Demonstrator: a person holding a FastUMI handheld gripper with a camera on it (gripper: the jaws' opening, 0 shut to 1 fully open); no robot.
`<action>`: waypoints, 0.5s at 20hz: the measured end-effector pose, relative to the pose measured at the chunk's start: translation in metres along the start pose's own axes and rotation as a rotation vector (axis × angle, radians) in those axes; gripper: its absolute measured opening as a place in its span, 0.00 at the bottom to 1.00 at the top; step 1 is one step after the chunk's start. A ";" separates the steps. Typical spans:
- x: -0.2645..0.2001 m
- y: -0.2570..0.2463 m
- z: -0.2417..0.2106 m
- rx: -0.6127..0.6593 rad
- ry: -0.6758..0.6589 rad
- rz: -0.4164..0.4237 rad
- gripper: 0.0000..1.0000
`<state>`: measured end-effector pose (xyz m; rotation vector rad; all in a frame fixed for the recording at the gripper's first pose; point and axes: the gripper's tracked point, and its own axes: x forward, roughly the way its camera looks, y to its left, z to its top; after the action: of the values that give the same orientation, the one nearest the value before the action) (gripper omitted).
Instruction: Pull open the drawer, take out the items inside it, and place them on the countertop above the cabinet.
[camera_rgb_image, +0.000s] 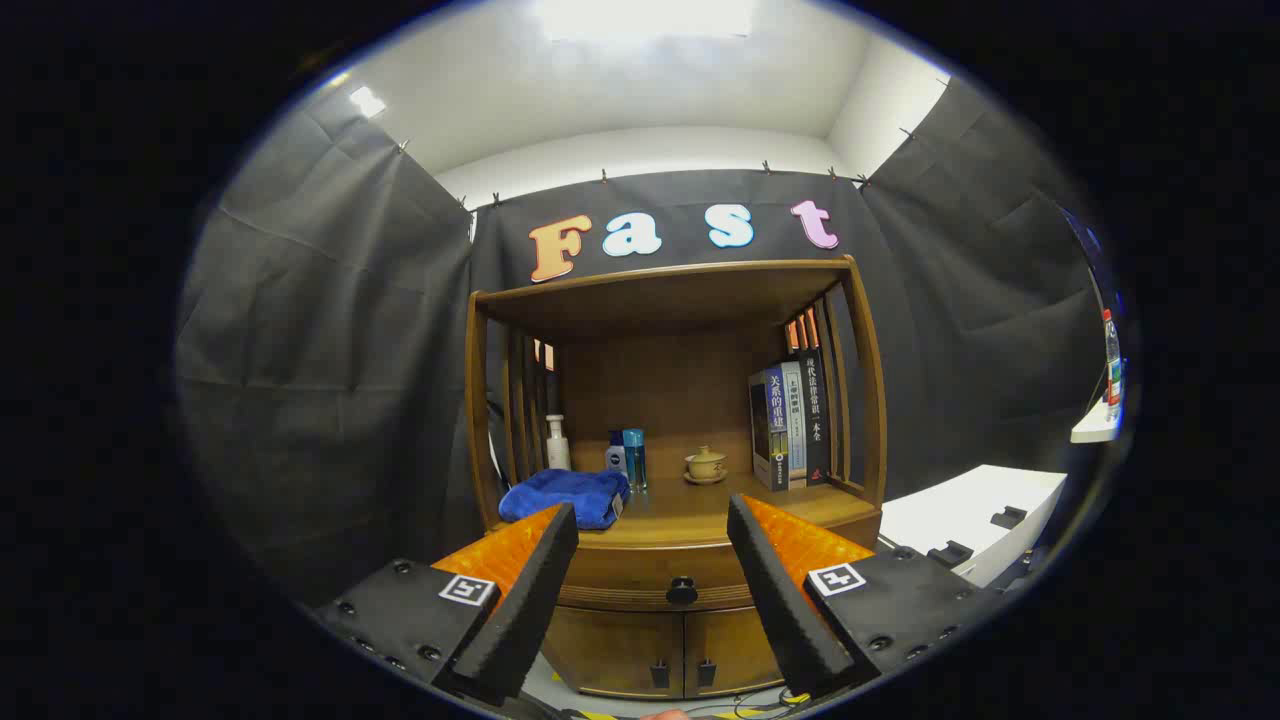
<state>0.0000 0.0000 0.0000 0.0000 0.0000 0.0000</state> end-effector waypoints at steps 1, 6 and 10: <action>-0.001 0.002 0.003 0.003 -0.006 0.001 0.98; 0.000 0.003 0.001 0.000 -0.004 0.003 0.98; 0.003 0.008 -0.012 0.010 0.024 0.005 0.98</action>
<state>0.0028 0.0078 -0.0115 0.0098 0.0240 0.0052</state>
